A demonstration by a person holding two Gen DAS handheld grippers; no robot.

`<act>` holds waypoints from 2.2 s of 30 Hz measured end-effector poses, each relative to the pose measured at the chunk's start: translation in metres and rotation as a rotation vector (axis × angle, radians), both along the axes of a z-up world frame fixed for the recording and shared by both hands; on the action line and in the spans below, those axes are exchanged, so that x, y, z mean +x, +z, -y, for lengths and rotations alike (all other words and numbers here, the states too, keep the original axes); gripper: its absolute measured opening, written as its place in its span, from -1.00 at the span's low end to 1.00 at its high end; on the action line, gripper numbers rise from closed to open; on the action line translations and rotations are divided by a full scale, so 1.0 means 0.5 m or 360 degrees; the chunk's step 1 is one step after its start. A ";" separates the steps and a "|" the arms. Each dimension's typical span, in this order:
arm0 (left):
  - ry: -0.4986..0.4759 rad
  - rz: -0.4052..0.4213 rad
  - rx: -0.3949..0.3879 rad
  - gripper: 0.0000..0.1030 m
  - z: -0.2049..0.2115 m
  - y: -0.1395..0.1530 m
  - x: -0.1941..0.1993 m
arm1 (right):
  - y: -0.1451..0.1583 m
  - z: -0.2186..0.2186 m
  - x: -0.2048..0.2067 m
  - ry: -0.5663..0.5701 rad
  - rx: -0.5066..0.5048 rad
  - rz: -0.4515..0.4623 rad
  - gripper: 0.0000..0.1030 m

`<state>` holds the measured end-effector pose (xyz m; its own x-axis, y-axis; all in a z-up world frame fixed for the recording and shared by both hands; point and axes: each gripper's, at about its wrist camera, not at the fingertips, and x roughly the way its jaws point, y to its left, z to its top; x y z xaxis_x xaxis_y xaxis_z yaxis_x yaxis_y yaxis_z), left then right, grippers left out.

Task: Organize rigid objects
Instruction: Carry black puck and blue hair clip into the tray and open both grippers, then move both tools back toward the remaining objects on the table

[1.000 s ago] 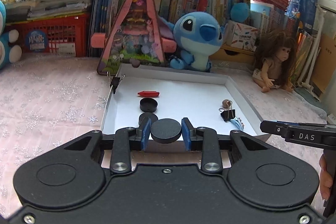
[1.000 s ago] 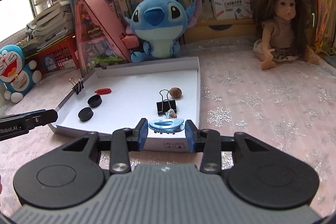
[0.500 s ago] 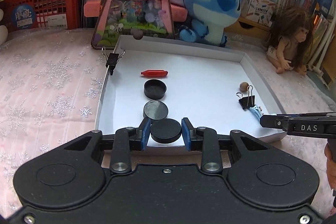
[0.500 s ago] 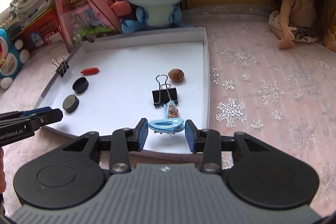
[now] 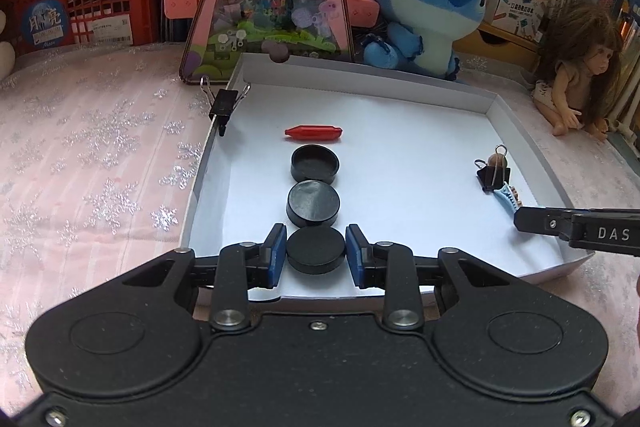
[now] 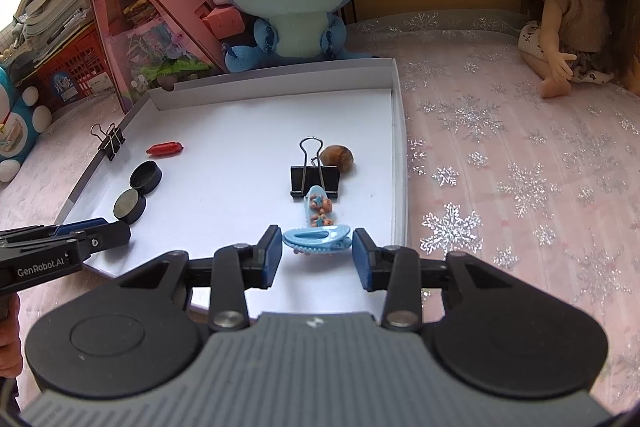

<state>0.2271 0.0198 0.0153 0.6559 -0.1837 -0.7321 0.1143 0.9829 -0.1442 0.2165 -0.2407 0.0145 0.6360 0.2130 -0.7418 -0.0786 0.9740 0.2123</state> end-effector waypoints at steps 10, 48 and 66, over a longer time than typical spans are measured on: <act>0.0020 0.0041 0.0028 -0.42 0.005 -0.005 0.026 | -0.006 -0.004 0.018 -0.0012 0.0013 0.0009 -0.16; -0.0161 0.0289 0.0070 0.36 0.043 0.046 -0.174 | 0.033 -0.003 -0.172 0.0111 0.0088 0.0398 0.44; -0.0167 0.0395 0.0088 0.38 0.053 0.004 -0.345 | -0.014 -0.015 -0.332 0.0189 0.0046 0.0550 0.49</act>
<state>0.0547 -0.0066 0.0173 0.7958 -0.2246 -0.5624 0.2413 0.9694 -0.0457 0.0503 -0.2332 0.0076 0.8177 0.3180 -0.4799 -0.2625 0.9478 0.1808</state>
